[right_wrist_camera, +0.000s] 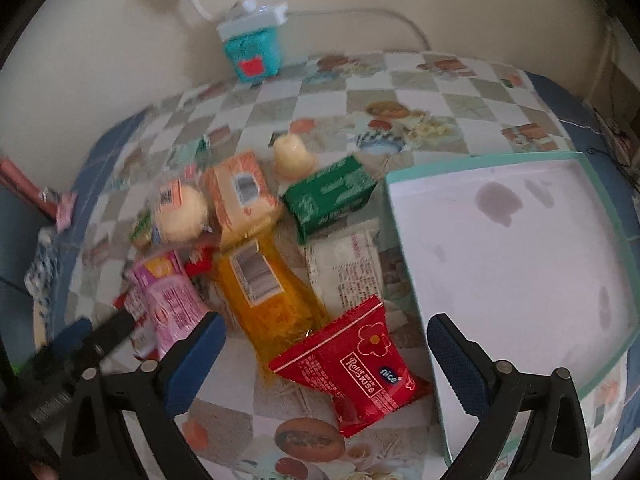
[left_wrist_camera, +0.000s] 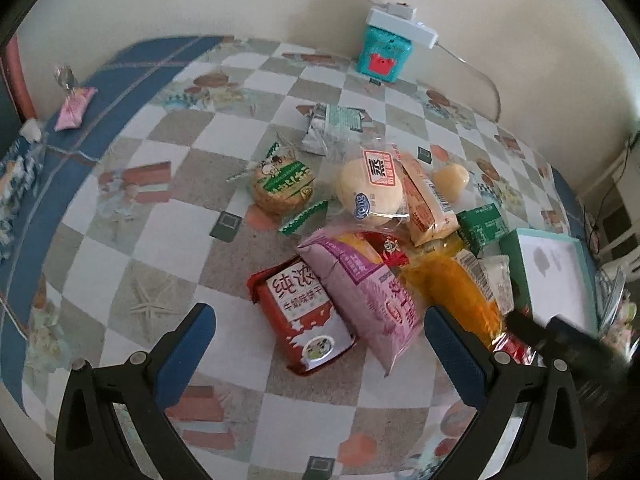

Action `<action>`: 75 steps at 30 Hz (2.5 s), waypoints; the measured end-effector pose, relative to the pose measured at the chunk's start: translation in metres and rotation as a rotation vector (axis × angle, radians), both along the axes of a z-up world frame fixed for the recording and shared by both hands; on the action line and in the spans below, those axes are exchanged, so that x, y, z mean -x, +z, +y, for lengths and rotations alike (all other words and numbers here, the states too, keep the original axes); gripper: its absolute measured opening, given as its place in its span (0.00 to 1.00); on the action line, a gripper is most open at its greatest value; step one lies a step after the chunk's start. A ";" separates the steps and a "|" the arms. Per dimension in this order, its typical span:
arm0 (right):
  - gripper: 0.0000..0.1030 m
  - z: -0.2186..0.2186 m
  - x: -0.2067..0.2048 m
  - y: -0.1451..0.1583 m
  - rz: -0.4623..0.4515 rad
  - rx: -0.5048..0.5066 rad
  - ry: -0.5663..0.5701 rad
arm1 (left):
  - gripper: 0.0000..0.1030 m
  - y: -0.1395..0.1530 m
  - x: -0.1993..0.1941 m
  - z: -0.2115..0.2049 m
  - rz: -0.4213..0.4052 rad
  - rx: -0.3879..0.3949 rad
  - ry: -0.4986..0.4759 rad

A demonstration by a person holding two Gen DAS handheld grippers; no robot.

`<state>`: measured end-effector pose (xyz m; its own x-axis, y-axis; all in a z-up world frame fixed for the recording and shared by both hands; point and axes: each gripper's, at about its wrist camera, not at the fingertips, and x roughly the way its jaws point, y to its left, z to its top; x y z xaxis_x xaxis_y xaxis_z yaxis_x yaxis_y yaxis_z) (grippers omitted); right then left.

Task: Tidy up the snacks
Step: 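Reach the right tool to the pink swiss roll bag while the left tool reaches the red biscuit pack, then close the right tool on the pink bag while the left tool grasps the red biscuit pack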

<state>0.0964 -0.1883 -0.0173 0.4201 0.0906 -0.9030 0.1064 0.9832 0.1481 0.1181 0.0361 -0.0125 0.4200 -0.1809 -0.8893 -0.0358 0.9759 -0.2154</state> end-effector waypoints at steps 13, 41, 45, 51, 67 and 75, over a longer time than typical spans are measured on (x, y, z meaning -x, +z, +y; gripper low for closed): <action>0.82 0.022 -0.006 -0.001 -0.035 -0.025 0.110 | 1.00 -0.008 -0.014 0.027 0.047 0.020 0.153; 0.49 0.104 -0.028 -0.035 -0.035 -0.105 0.351 | 0.86 -0.030 -0.012 0.054 0.095 0.139 0.197; 0.49 0.103 -0.025 -0.033 -0.030 -0.081 0.358 | 0.75 -0.032 -0.016 0.042 0.104 0.120 0.166; 0.49 0.097 -0.025 -0.034 -0.023 -0.085 0.346 | 0.60 -0.039 -0.021 0.026 0.124 0.077 0.133; 0.52 0.118 -0.021 -0.038 -0.038 0.007 0.402 | 0.49 -0.040 -0.009 0.059 0.103 -0.014 0.192; 0.54 0.127 -0.018 -0.039 -0.054 0.067 0.416 | 0.49 -0.042 -0.012 0.045 0.097 -0.076 0.180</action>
<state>0.1140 -0.0616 -0.0564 0.4067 0.2036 -0.8906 -0.3074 0.9485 0.0765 0.1299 0.0810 -0.0541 0.3512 -0.0420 -0.9354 -0.2278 0.9651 -0.1289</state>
